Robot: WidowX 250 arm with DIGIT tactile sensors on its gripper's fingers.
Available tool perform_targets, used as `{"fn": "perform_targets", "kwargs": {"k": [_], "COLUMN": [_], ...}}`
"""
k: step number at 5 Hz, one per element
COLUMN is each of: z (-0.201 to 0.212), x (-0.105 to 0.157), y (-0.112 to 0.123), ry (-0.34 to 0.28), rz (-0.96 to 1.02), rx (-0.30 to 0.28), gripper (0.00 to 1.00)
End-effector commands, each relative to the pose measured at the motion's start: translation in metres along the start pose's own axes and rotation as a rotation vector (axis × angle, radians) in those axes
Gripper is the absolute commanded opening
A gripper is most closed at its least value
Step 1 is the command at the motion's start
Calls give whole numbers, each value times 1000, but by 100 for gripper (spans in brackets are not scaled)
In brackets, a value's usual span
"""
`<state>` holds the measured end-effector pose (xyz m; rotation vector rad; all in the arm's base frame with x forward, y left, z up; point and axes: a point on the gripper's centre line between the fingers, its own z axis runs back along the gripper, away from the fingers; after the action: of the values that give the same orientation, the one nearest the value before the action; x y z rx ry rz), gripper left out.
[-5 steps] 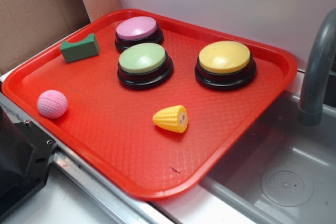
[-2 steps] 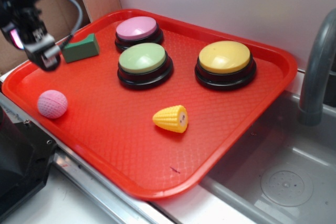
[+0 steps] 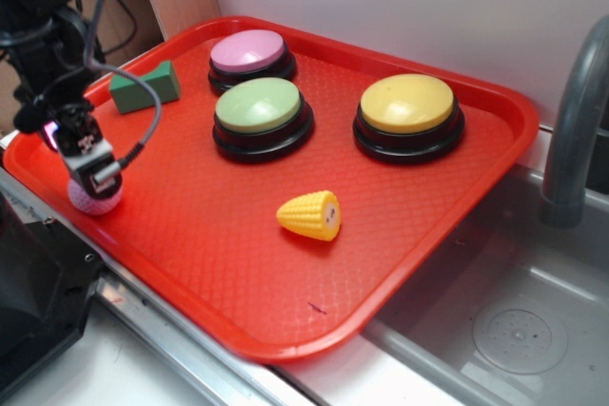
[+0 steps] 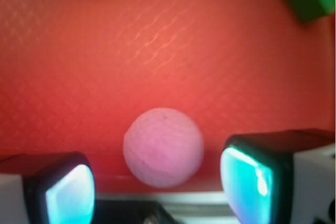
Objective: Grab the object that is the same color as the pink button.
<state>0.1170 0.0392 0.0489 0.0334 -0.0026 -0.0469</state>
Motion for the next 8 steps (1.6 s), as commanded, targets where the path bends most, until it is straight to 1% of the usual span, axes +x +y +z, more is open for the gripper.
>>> {"fn": "perform_targets", "kwargs": {"k": [1, 2, 3, 4, 5, 6, 7, 8], "z": [-28, -22, -2, 49, 93, 124, 148, 153], "x": [15, 16, 21, 35, 46, 52, 51, 45], "y": [-26, -24, -20, -30, -42, -43, -33, -21], "ry": [76, 95, 111, 63, -3, -49, -100, -117], "rz": [-88, -96, -92, -121, -120, -59, 14, 138], "rx": [29, 74, 74, 109, 99, 16, 10, 1], "gripper": [0, 0, 0, 0, 0, 0, 0, 0]}}
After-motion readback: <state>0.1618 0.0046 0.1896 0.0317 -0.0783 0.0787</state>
